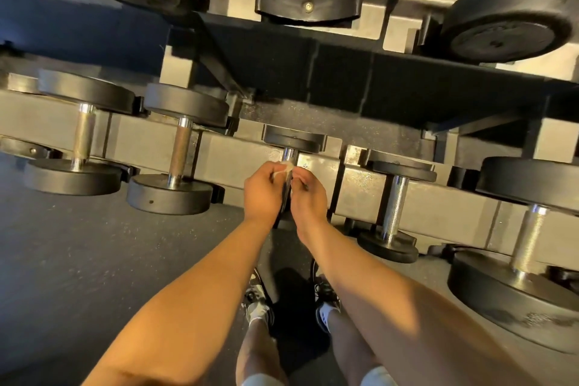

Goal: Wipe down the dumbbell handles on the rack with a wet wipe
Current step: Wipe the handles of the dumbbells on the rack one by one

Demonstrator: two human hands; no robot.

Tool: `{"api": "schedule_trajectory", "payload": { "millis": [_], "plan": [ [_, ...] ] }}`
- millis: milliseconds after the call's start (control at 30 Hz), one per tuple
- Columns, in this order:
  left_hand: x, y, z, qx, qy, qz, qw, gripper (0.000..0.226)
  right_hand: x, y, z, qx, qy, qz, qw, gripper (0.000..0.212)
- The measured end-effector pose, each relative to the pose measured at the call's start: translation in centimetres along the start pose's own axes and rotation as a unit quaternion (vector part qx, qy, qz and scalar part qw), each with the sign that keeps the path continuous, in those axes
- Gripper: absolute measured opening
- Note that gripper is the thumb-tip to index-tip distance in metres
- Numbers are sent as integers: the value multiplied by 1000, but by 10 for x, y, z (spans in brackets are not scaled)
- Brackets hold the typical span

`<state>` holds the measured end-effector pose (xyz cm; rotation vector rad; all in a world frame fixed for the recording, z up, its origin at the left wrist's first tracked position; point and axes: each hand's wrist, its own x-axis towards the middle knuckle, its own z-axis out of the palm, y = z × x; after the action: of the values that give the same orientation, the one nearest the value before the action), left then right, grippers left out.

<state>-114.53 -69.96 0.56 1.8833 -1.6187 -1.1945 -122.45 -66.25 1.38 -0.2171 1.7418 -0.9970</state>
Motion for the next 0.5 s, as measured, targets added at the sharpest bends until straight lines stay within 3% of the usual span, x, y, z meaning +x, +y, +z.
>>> {"api": "schedule_trajectory", "payload": {
  "millis": [200, 500],
  "plan": [
    [8, 3, -4, -42, 44, -31, 998, 22, 0, -3, -1, 19, -16, -2, 1000, 29],
    [-10, 2, -2, -45, -38, -6, 998, 21, -3, 4, -1, 83, -10, 21, 996, 27]
  ]
}}
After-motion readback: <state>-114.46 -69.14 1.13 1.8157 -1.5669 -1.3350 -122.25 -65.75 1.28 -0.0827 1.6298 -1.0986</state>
